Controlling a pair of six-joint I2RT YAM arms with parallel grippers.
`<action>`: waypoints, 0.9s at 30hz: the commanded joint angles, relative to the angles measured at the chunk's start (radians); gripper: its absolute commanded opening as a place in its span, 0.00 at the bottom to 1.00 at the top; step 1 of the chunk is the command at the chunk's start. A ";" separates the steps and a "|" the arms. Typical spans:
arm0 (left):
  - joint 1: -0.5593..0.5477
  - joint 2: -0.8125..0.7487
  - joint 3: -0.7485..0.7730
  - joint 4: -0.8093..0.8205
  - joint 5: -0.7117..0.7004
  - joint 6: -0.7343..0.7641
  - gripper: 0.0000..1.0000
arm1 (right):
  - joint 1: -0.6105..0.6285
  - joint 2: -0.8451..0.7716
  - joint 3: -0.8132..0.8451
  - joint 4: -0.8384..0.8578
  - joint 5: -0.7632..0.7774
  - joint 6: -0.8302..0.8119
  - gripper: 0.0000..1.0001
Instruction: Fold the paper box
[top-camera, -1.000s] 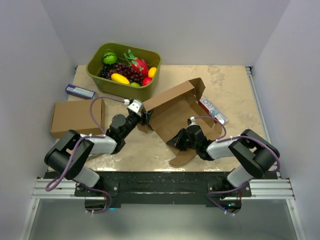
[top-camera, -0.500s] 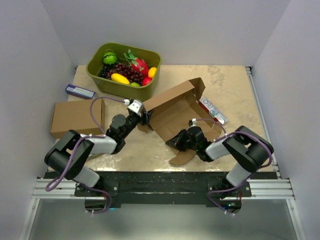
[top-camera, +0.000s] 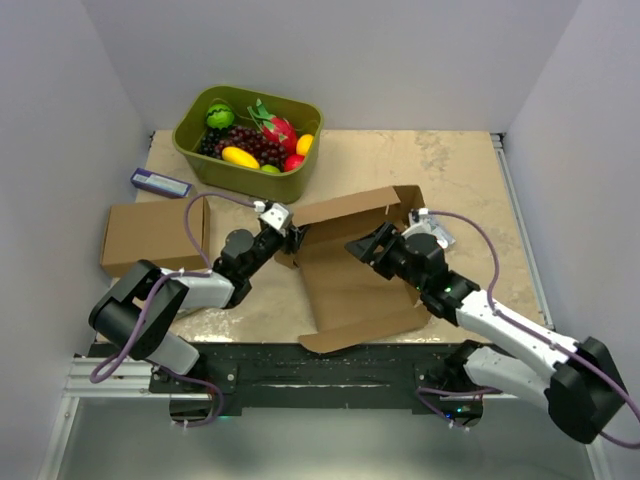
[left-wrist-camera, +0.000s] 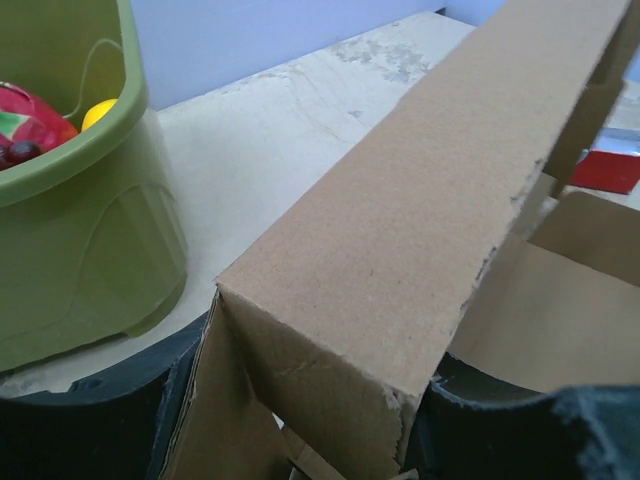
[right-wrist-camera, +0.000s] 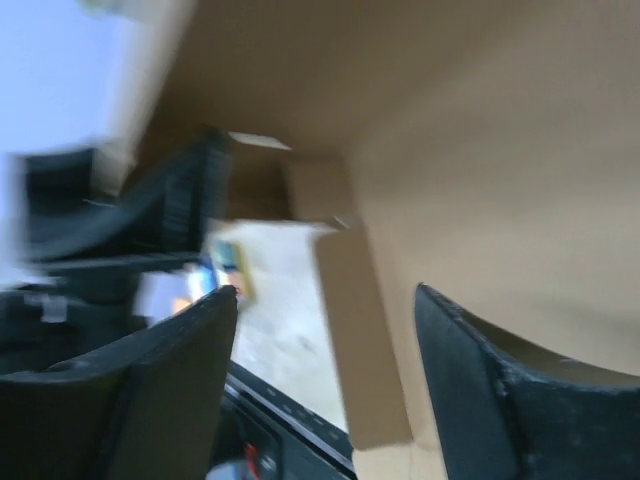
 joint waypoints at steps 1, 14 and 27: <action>-0.007 -0.026 -0.003 0.020 0.075 0.056 0.25 | -0.002 -0.058 0.095 -0.120 0.068 -0.021 0.79; -0.053 -0.028 0.000 0.022 0.101 0.097 0.25 | -0.002 -0.003 0.060 0.211 0.192 0.120 0.77; -0.122 -0.009 -0.005 0.062 0.053 0.111 0.26 | -0.001 0.055 -0.072 0.371 0.368 0.252 0.35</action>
